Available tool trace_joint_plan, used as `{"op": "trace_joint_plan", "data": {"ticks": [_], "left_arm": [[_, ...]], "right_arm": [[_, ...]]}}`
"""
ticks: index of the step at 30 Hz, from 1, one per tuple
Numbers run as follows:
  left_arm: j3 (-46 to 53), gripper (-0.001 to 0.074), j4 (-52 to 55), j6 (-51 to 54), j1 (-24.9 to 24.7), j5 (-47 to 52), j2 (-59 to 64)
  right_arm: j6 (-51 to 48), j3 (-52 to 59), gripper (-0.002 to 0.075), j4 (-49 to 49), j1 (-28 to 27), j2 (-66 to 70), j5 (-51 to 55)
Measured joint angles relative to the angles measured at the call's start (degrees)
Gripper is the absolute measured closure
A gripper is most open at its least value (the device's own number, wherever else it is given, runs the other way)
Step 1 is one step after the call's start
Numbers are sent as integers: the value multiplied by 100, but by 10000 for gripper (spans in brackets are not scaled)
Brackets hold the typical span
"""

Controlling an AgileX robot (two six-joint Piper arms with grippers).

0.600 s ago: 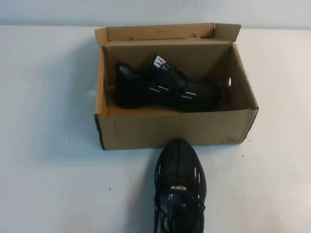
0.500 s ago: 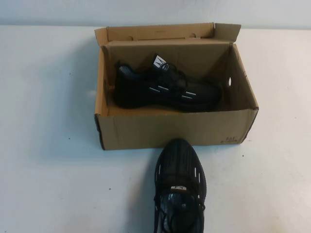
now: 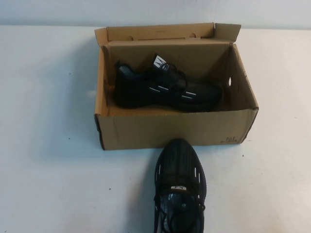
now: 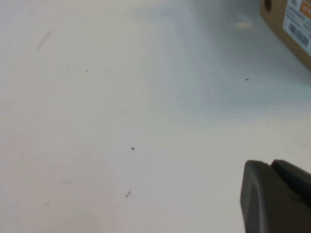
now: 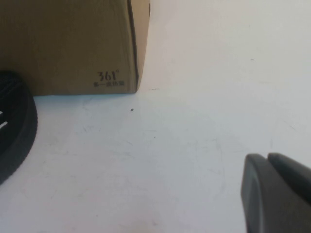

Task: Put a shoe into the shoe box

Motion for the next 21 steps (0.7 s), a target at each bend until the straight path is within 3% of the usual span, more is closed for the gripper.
{"op": "trace_joint_plan", "data": {"ticks": [17, 21], "left_arm": [[0, 738, 0, 0, 0, -22, 0], [0, 738, 9, 0, 0, -346, 0]], "right_arm": [[0, 0, 742, 0, 0, 0, -13], [0, 0, 742, 0, 0, 0, -418]]}}
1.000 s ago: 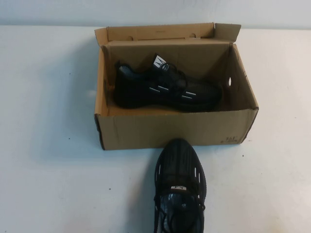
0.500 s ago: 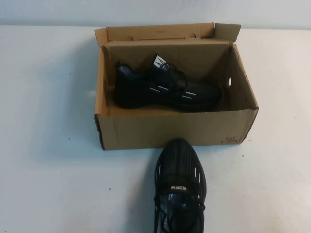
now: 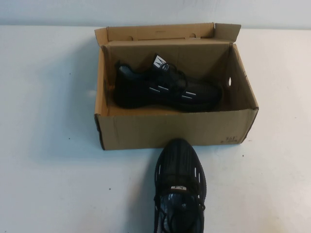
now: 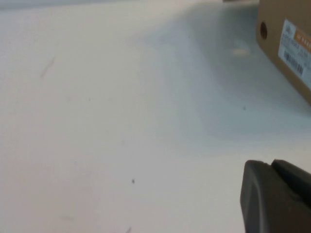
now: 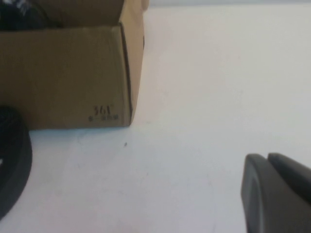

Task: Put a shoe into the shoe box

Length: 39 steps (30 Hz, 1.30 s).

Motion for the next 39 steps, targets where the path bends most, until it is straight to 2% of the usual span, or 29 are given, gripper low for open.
{"op": "trace_joint_plan", "data": {"ticks": [11, 17, 31, 34, 39], "left_arm": [[0, 738, 0, 0, 0, -2710, 0], [0, 738, 0, 0, 0, -4078, 0], [0, 738, 0, 0, 0, -4353, 0], [0, 738, -11, -49, 0, -4842, 0], [0, 738, -350, -255, 0, -6225, 0]], "right_arm": [[0, 0, 742, 22, 0, 0, -2782], [0, 0, 742, 33, 0, 0, -3913], [0, 0, 742, 42, 0, 0, -4540], [0, 0, 742, 42, 0, 0, -5133], [0, -62, 742, 46, 0, 0, -6212]]}}
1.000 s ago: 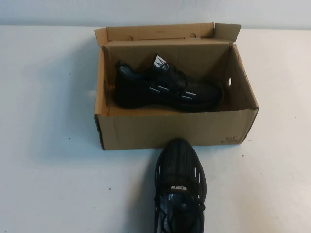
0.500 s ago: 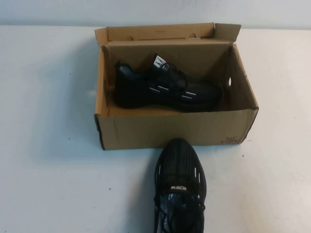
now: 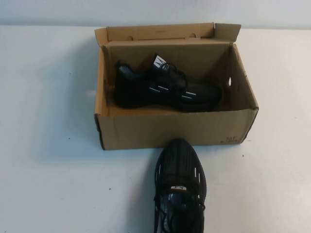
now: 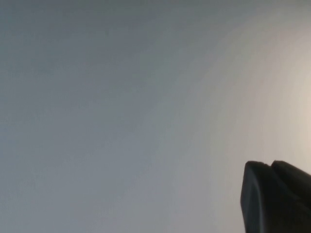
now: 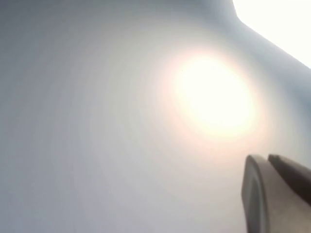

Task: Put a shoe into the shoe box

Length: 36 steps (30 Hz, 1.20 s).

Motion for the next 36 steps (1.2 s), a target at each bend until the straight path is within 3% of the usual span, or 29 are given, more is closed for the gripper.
{"op": "trace_joint_plan", "data": {"ticks": [5, 13, 22, 28, 36], "left_arm": [[-390, 738, -308, -504, 0, -505, -22], [-2009, 738, -342, -717, 0, 558, 8], [-3413, 738, -238, -1076, 0, 3208, 831], [-3483, 738, -213, -1061, 0, 5013, 1157], [-3483, 738, -199, -1011, 0, 6670, 1180]], "right_arm": [[364, -742, 742, 13, 0, 0, 120], [575, -2554, 742, 13, 0, 206, 1585], [575, -4267, 742, -8, 0, 1758, 4906], [479, -4296, 742, 22, 0, 2676, 6542], [423, -4274, 742, 1356, 0, 3328, 8256]]}}
